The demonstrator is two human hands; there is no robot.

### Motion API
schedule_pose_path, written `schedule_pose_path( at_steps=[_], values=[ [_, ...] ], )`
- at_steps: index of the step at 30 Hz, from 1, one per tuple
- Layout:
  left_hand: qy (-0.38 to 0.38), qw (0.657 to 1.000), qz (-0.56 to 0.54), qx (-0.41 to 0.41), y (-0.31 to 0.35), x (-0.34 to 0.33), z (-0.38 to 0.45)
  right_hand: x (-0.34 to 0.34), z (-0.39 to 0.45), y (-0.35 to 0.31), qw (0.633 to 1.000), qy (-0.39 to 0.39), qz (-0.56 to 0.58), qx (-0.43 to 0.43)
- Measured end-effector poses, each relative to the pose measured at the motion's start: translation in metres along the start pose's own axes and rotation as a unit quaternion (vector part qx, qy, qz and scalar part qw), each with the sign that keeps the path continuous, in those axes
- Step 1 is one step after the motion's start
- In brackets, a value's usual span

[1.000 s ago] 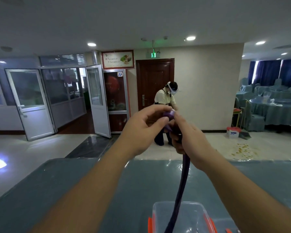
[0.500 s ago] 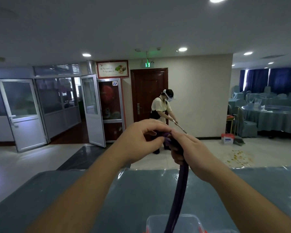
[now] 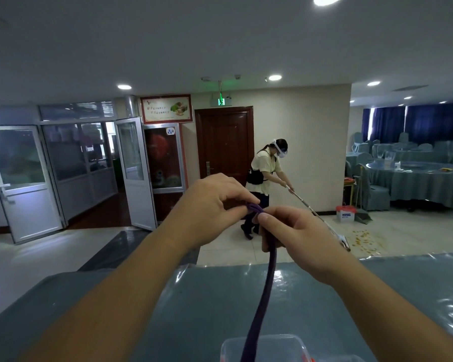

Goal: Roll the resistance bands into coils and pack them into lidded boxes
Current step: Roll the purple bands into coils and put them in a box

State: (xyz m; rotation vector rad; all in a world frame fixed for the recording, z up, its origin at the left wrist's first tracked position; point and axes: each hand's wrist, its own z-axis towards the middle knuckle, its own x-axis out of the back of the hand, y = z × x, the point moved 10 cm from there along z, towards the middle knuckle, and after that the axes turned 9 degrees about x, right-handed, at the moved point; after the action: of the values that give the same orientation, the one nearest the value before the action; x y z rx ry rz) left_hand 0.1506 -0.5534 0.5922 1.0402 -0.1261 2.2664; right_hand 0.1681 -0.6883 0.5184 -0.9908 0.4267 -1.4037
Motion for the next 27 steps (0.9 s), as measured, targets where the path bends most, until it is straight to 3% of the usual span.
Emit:
schedule_pose_path(
  at_steps=[7,18,22,27],
  values=[
    [0.056,0.998,0.019,-0.034,0.011,-0.012,-0.018,0.01,-0.003,0.006,0.997,0.042,0.072,-0.003],
    [0.223,0.97,-0.075,0.052,0.007,-0.015,-0.041,0.012,0.0,0.007,0.969,0.123,0.212,-0.008],
    [0.21,0.973,-0.085,0.04,0.009,-0.023,-0.044,0.017,0.003,0.006,0.969,0.152,0.193,-0.009],
    [0.167,0.982,-0.082,0.036,0.006,-0.011,-0.03,0.014,0.004,-0.003,0.974,0.112,0.198,-0.013]
  ],
)
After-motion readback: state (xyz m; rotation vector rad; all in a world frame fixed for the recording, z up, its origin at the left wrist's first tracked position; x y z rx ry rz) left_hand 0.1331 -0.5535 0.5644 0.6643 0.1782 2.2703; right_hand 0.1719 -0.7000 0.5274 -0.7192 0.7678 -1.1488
